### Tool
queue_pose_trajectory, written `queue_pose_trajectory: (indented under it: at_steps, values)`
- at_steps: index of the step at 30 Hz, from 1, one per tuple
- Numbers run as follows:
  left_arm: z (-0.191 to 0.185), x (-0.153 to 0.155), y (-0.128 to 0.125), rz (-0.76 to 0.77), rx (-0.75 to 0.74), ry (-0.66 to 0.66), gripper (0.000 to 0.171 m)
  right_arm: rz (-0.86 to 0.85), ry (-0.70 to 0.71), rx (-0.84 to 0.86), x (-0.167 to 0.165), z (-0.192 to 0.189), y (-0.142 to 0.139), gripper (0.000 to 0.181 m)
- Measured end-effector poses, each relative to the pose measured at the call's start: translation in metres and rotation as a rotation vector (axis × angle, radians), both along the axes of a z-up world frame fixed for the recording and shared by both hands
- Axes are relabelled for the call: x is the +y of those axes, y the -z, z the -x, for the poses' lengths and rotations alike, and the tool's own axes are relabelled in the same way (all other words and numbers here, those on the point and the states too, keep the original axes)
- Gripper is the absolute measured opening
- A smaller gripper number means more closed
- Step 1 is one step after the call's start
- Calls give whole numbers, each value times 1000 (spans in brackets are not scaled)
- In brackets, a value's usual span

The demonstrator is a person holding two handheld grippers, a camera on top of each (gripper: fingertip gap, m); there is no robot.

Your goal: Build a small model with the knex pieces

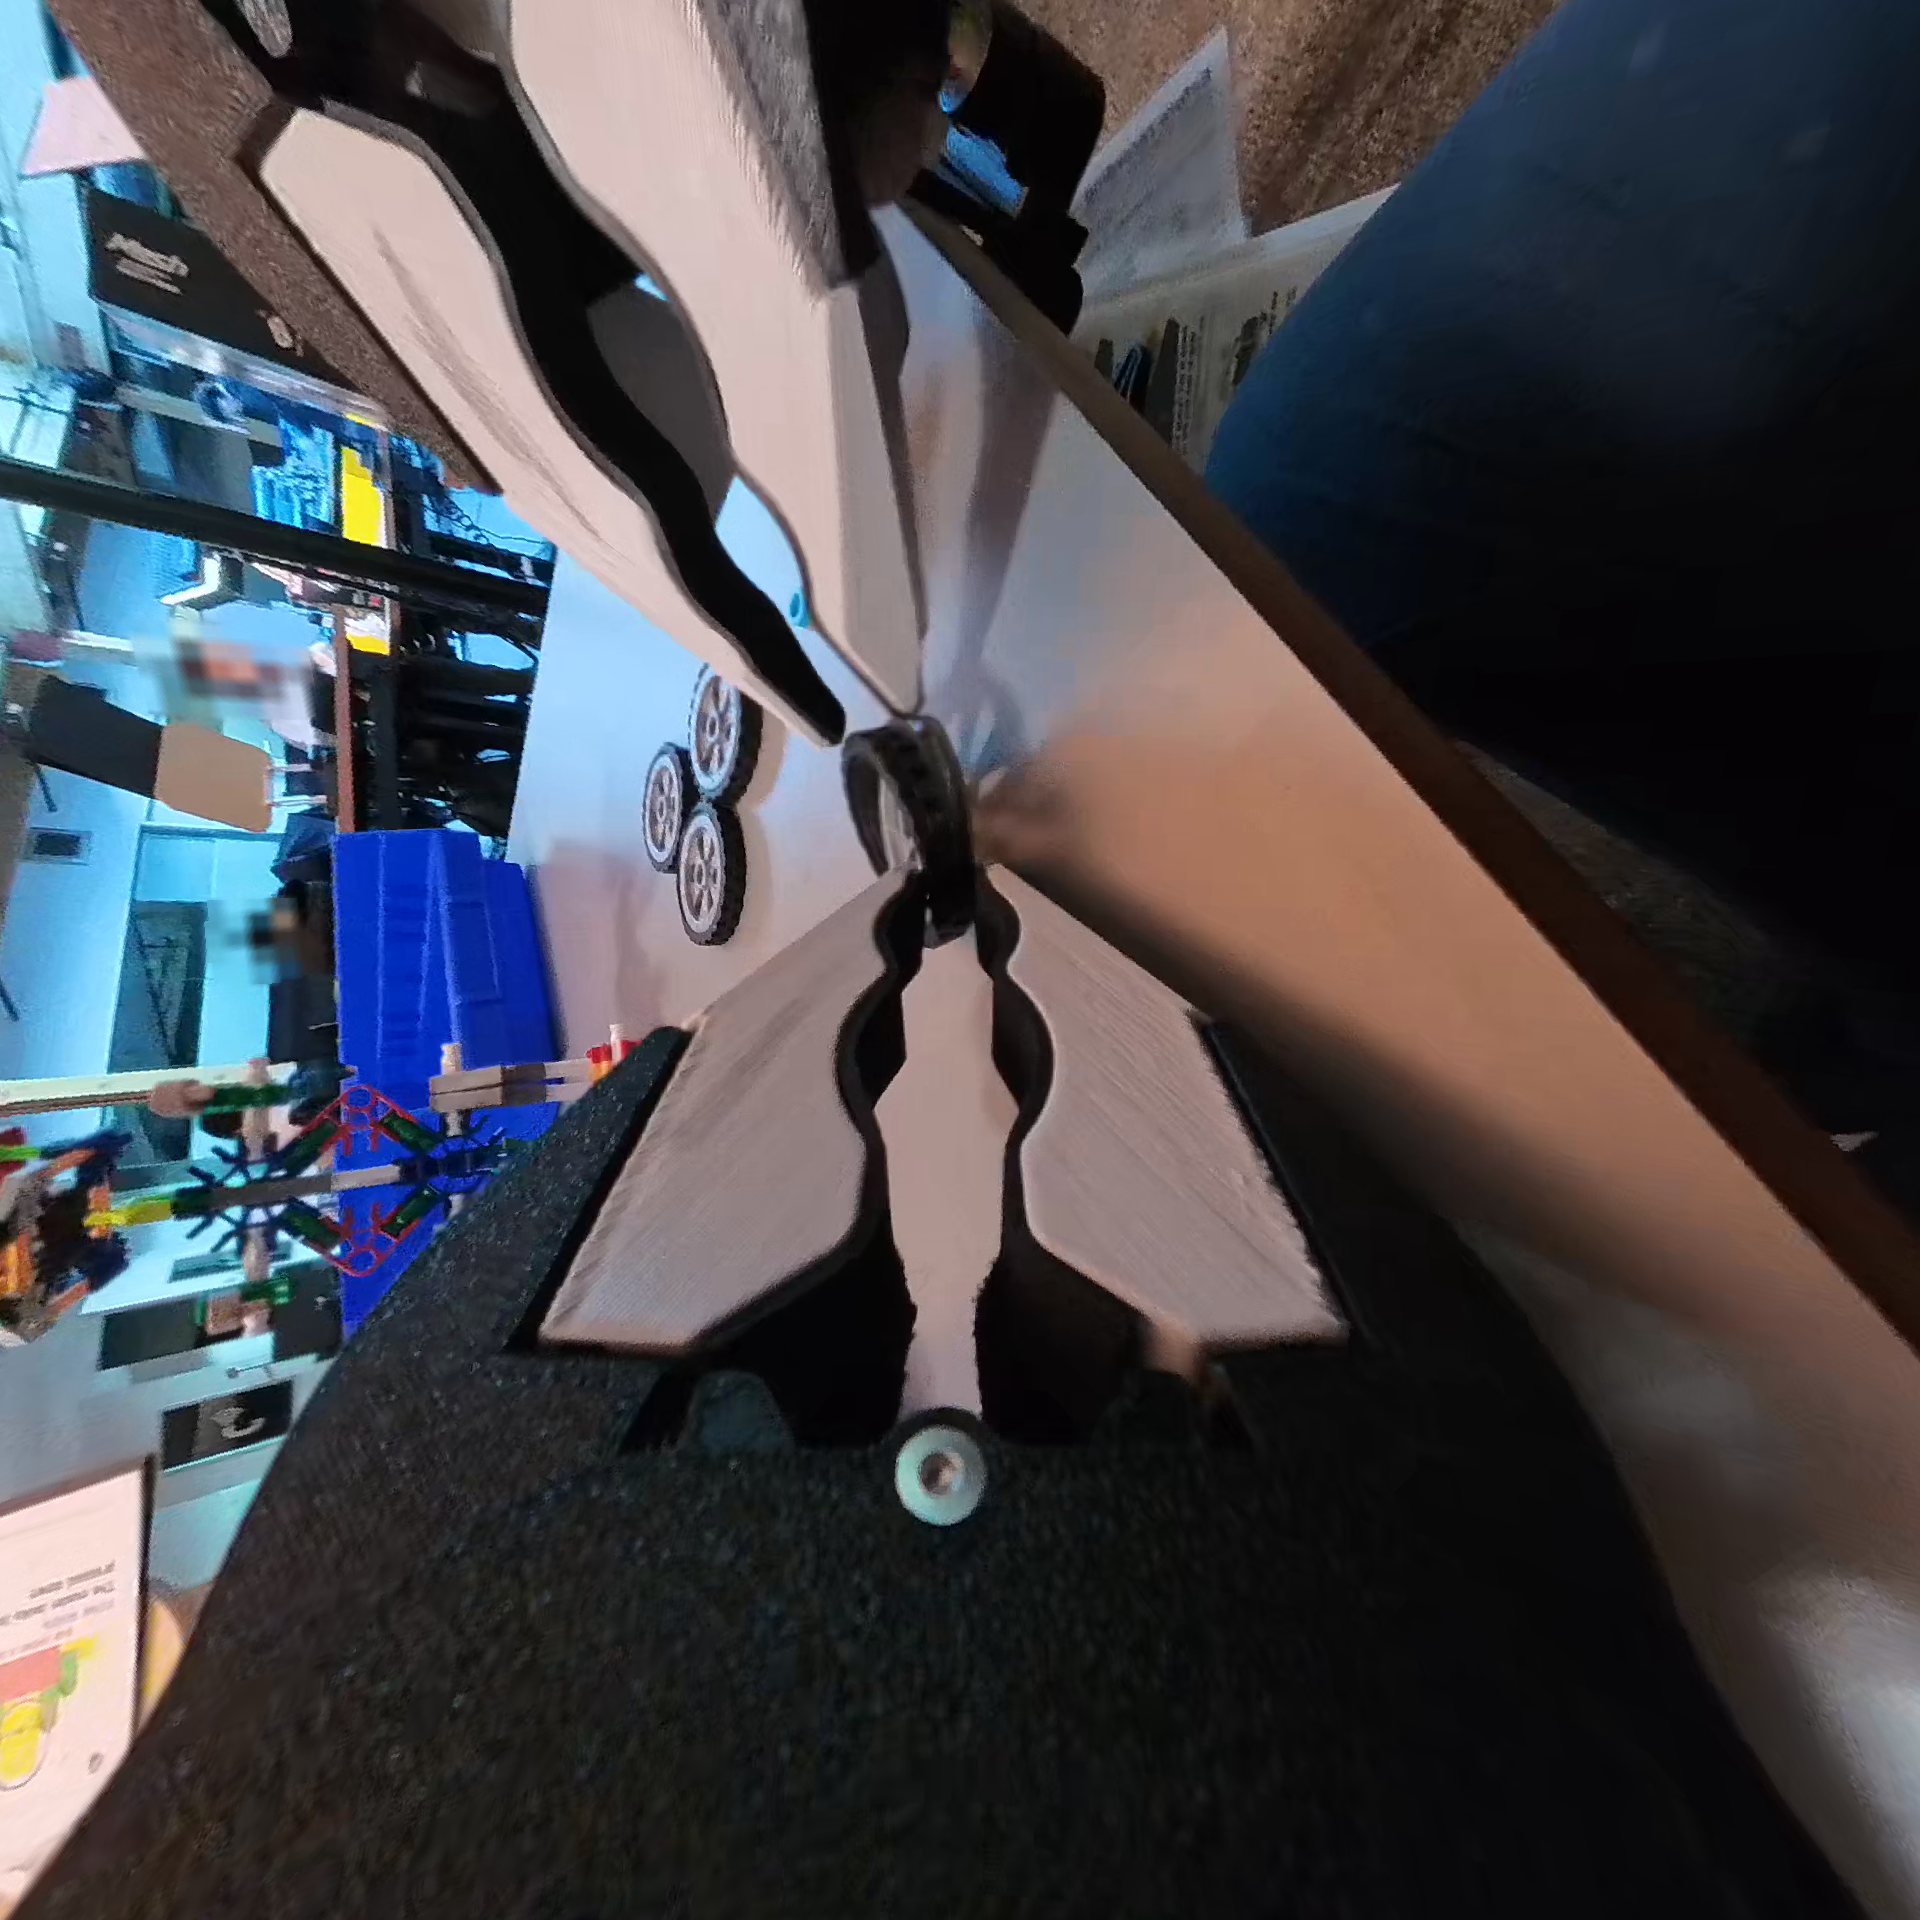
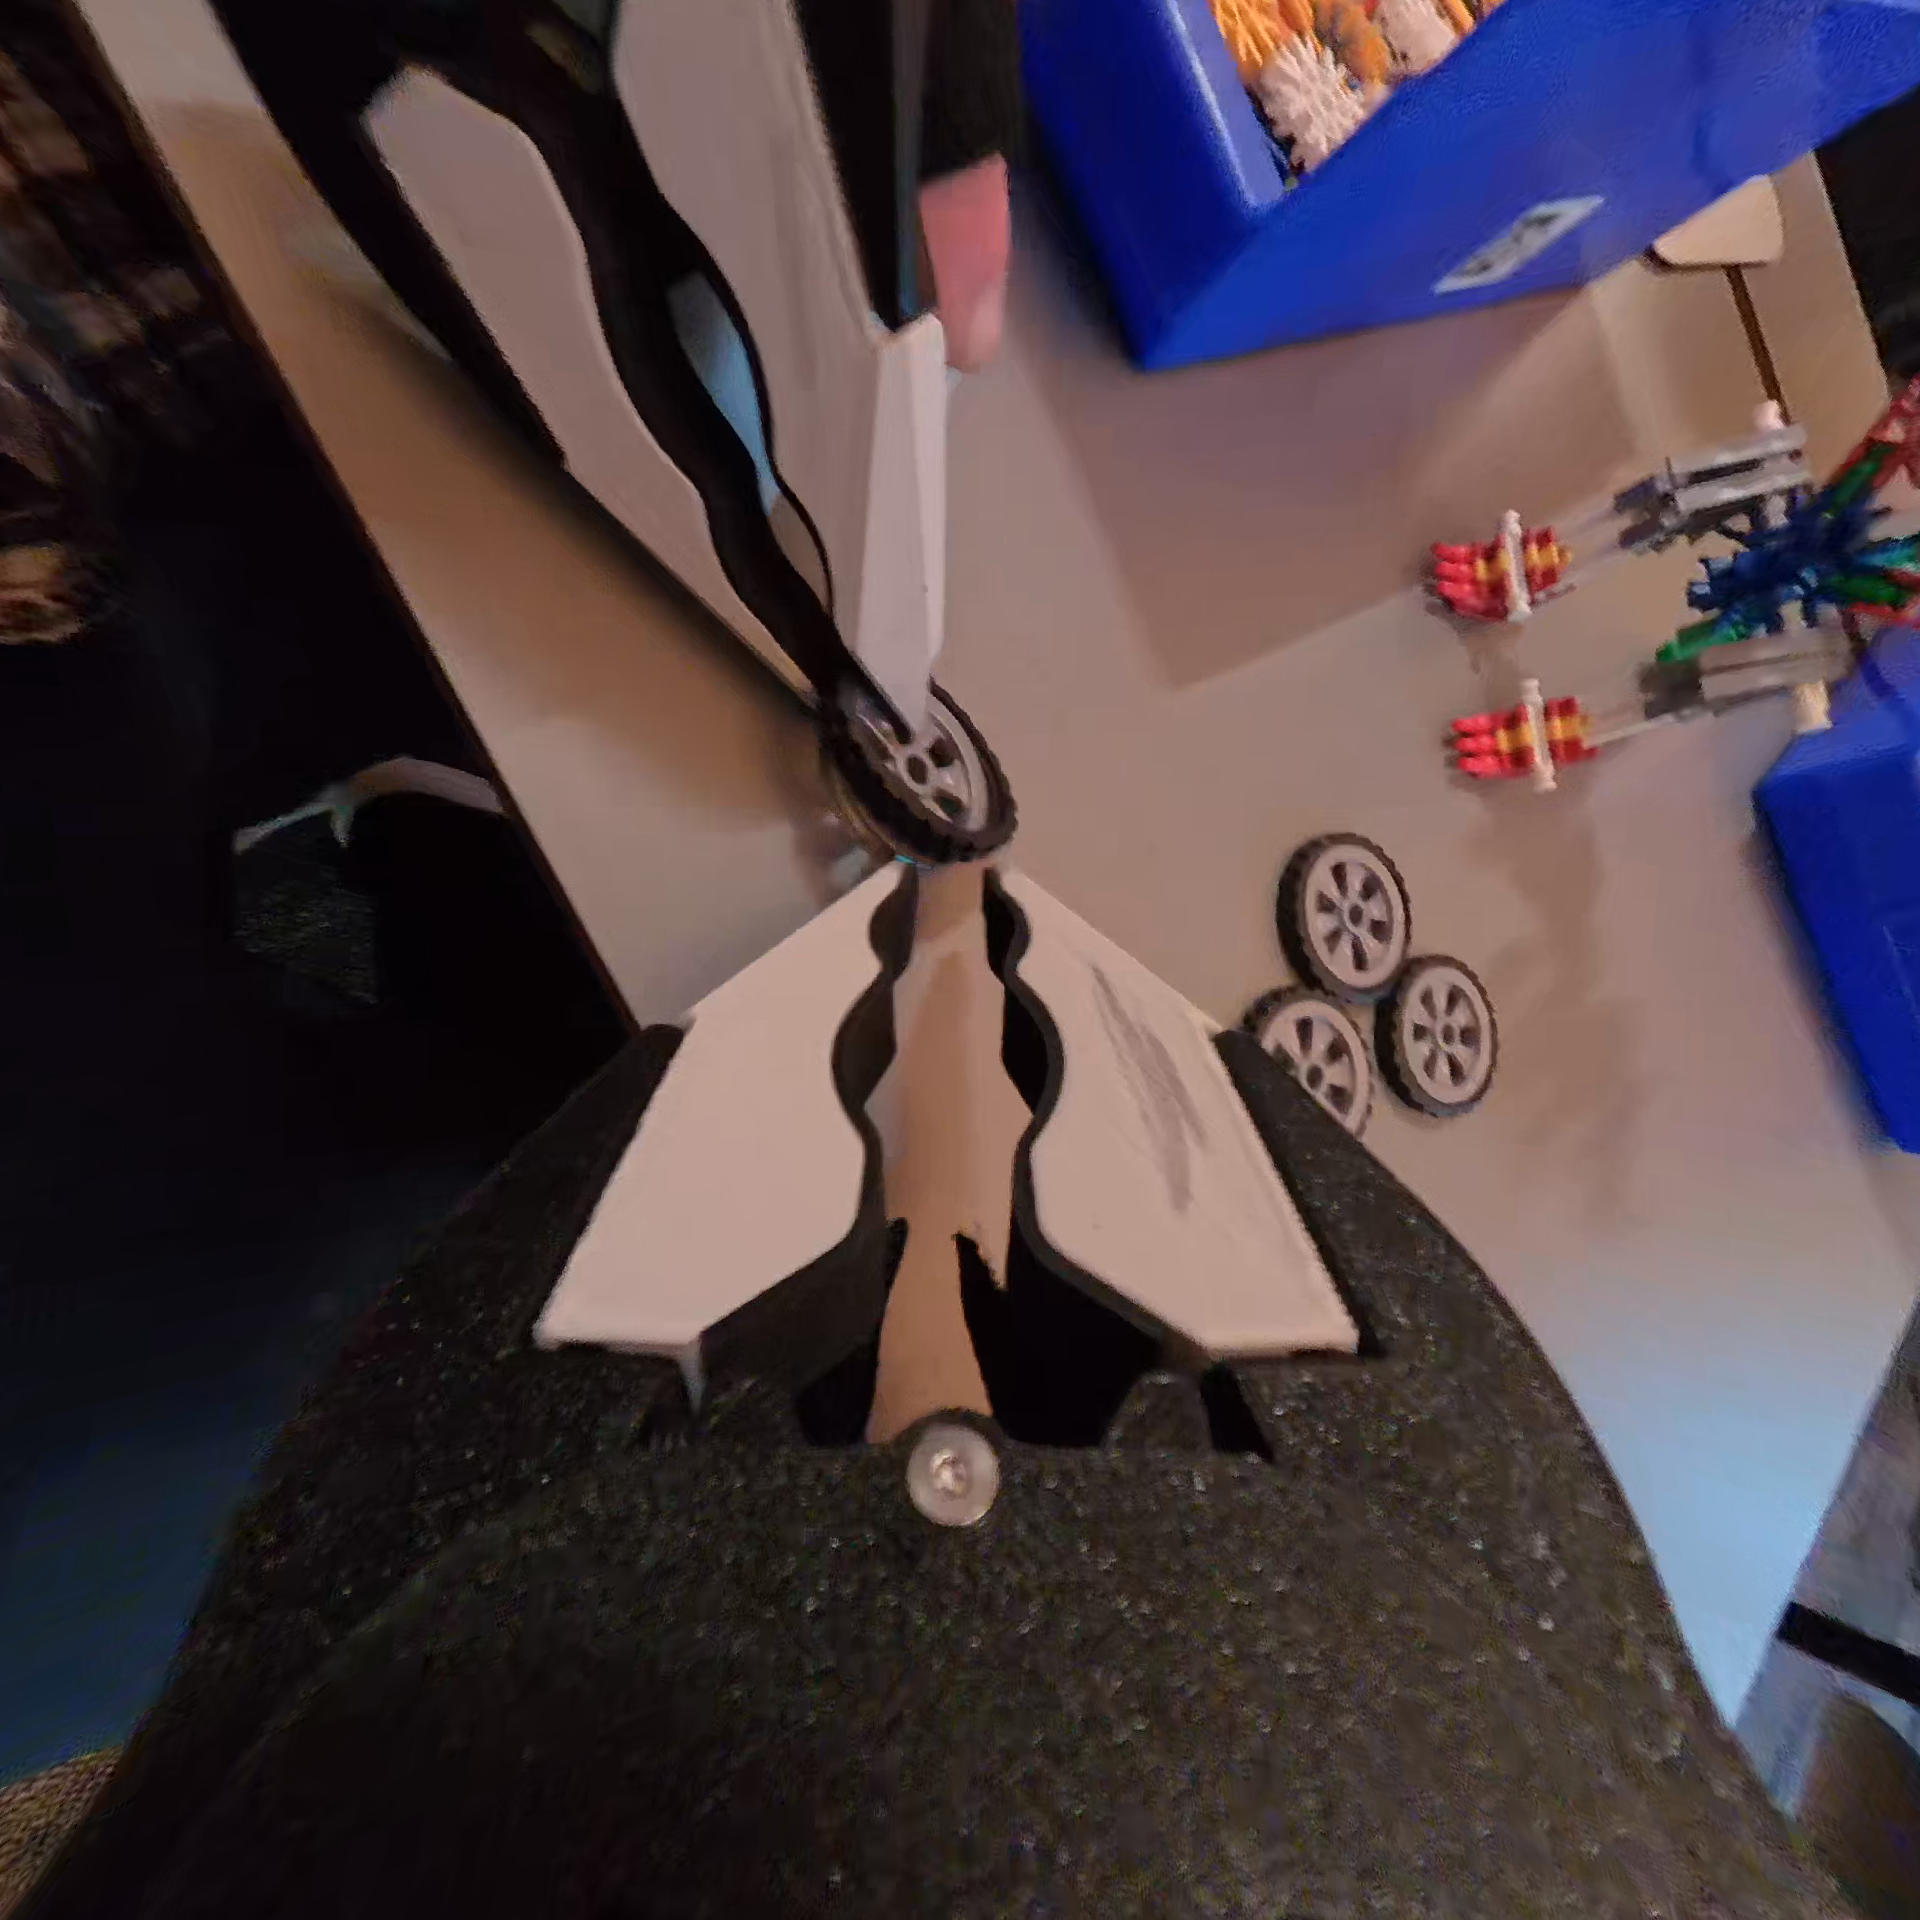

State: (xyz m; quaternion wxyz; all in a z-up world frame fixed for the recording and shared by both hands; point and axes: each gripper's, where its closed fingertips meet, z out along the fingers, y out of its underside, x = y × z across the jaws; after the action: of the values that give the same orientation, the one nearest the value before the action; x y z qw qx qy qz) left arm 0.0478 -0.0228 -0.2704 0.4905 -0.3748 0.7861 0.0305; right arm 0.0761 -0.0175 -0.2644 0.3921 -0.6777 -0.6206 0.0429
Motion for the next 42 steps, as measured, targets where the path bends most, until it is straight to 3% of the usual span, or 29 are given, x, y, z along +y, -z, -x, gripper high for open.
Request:
queue_pose_trajectory:
  at_steps: [9,14,20,25,34,42]
  values:
    - [-1,0,1,-21,31,-36,7,-7,157,-6,20,-17,4,8]
    - [1,1,0,-2,37,-50,8,184,226,177,4,-22,-8,12]
    - [3,1,-1,27,41,-66,11,304,237,218,-14,-15,-1,12]
    - [4,-5,1,99,55,-75,9,315,253,167,-14,-7,15,11]
    - [2,-10,-1,121,58,-137,14,271,279,166,13,13,15,0]
    - [1,-4,-2,154,47,-199,20,230,309,157,29,10,12,3]
